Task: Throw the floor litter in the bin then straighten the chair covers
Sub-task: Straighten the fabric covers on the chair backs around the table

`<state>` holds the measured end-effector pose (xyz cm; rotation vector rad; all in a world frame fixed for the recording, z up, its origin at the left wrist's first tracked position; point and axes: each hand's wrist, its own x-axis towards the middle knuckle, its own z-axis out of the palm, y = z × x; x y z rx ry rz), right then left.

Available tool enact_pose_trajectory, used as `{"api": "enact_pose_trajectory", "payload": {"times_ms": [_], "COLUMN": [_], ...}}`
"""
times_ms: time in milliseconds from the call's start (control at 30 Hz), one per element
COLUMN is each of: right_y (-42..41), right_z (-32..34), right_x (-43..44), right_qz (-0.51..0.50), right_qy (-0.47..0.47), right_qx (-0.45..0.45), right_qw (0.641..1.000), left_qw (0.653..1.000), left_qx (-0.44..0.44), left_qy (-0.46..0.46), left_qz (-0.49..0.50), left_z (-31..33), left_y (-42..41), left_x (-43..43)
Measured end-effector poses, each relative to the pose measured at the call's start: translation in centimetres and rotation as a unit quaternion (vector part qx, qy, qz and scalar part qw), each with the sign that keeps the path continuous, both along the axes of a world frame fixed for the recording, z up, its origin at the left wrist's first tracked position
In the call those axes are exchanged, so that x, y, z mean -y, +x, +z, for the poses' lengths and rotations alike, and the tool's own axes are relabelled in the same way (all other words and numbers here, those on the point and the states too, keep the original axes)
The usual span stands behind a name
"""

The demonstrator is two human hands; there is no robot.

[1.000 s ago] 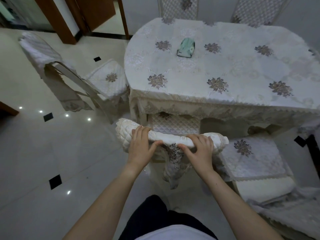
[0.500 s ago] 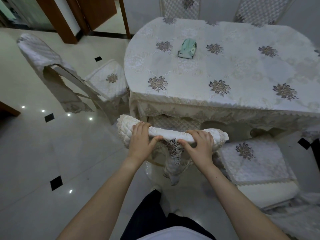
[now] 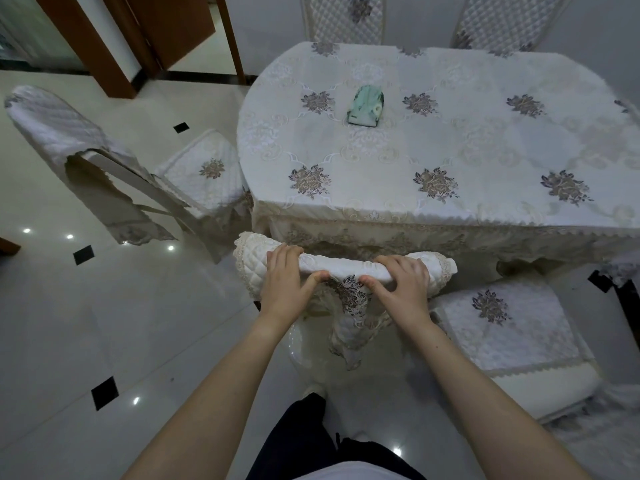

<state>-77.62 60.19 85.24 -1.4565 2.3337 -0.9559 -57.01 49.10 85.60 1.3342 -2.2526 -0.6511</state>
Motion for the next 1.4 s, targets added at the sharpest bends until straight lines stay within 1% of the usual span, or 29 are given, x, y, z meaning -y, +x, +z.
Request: {"api": "enact_pose_trajectory", "payload": {"times_ms": [267,500,633,733,800,867,900,967,1033,1100,1200,1400], "right_y": [-1.2,-1.5,-1.3,-0.8,-0.4,0.4,0.8,1.6,2.1,2.3,2.1,2.0], "right_z": [0.1,0.6,0.9,1.6,1.9,2.2,2.4,3.0,3.7,4.4,5.6,7.3], "right_x": [1.7,2.1,1.8,1.5,1.1,-0.1,-0.9,-2.5,-4.4,-6.5,-10.2,-20.1], "right_qz": [0.002,0.006,0.018,0.030,0.027,0.013,0.004,-0.018,-0.050,-0.086,-0.149,-0.289], "right_qy": [0.003,0.009,0.035,0.060,0.078,0.084,0.085,0.079,0.058,0.036,0.029,0.024], "right_qx": [-0.001,-0.006,-0.041,-0.075,-0.091,-0.091,-0.085,-0.083,-0.095,-0.106,-0.111,-0.143], "right_qw": [1.000,1.000,0.998,0.995,0.992,0.992,0.993,0.993,0.993,0.990,0.982,0.946], "left_qw": [1.000,1.000,0.999,0.997,0.994,0.990,0.988,0.986,0.979,0.967,0.945,0.887], "left_qx": [-0.010,0.000,0.022,0.063,0.090,0.104,0.105,0.079,0.049,0.029,0.002,-0.026], "left_qy": [-0.004,0.006,0.006,0.007,-0.009,-0.047,-0.066,-0.101,-0.138,-0.161,-0.158,-0.164], "left_qz": [-0.003,-0.005,-0.029,-0.052,-0.061,-0.079,-0.090,-0.109,-0.142,-0.196,-0.286,-0.432], "left_z": [-0.1,0.4,1.0,1.4,1.5,1.5,1.6,2.1,3.1,4.3,6.0,8.0], "left_y": [-1.0,-1.3,-0.9,-0.3,0.3,1.1,1.4,1.6,1.2,0.3,-1.7,-7.8], "left_x": [1.8,2.2,1.9,1.4,0.9,0.1,-0.3,-0.9,-1.6,-2.4,-4.0,-9.4]}}
